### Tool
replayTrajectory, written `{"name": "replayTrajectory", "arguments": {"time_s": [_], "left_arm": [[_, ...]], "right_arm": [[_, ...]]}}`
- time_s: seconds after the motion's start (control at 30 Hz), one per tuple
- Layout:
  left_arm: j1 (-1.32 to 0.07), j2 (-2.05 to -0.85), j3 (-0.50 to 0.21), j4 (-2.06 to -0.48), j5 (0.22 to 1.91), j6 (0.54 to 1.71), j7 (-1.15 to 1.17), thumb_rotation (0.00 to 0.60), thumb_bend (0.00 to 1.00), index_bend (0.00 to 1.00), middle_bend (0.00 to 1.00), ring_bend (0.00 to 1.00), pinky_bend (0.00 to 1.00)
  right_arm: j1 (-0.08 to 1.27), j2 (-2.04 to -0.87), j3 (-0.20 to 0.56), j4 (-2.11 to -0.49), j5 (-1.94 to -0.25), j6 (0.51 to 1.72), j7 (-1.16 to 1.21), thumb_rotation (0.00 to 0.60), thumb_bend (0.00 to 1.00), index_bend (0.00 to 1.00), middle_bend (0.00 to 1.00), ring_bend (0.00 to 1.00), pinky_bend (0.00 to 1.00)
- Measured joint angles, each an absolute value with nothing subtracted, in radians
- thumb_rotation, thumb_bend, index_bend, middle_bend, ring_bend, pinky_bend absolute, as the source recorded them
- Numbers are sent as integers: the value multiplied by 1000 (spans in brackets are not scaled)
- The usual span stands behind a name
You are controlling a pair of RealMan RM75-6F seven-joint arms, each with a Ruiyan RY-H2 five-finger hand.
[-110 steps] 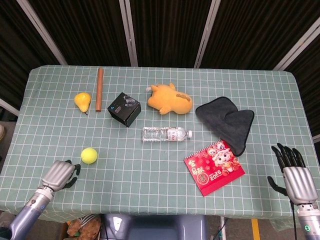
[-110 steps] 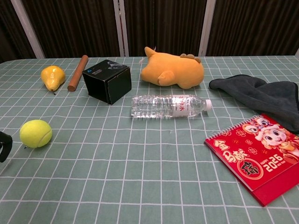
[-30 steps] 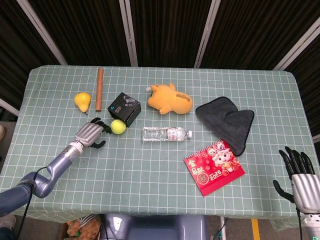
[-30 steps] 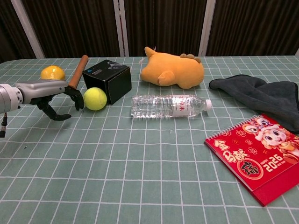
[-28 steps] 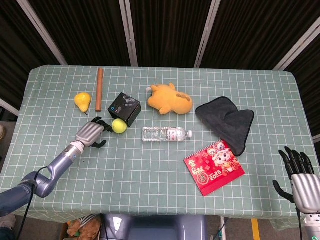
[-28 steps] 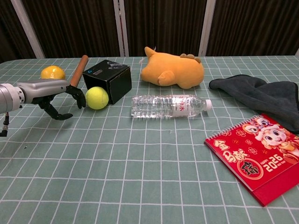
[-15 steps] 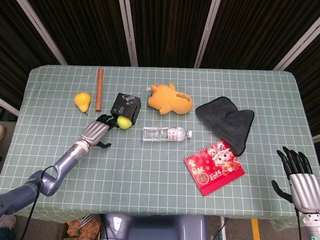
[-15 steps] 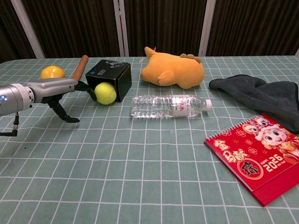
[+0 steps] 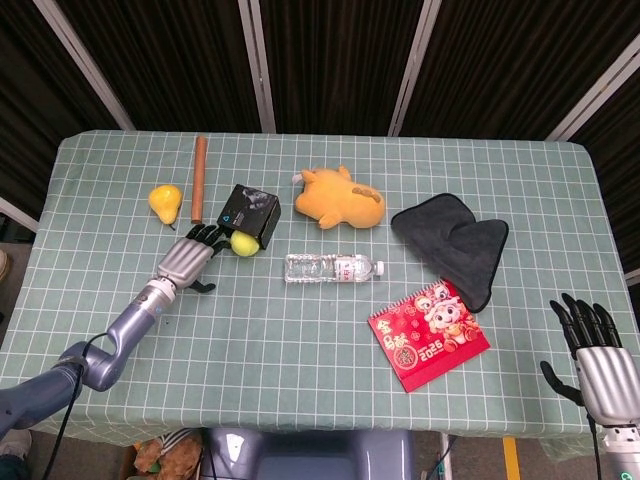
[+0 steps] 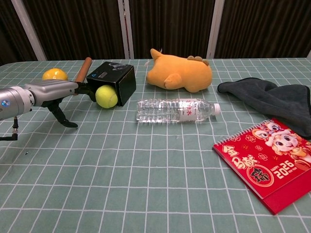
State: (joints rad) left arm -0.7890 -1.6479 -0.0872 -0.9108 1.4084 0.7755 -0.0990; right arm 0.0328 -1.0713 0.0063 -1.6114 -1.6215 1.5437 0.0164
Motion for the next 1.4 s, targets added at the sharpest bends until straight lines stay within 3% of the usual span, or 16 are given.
{"name": "replayTrajectory", "arguments": {"time_s": [0.3,0.7,1.4], "left_arm": [[-789,-1657,-119,-940,1299,736,80,600,158,130,20,0,0],[-811,-1662,-143,-985,1236,700,143,600,158,33,46,0,0],[-810,-1698,-173,-973,1183,797,262,600,154,0,0,0,0]], "right_arm": [[29,-1069,7,-1611,-1625,1554,20,600,367,0,0,0,0],[31,-1061,8,-1613,-1632,1559,33,600,367,0,0,0,0],[33,-1055,12,-1612,-1623,1552,43,600,367,0,0,0,0]]}}
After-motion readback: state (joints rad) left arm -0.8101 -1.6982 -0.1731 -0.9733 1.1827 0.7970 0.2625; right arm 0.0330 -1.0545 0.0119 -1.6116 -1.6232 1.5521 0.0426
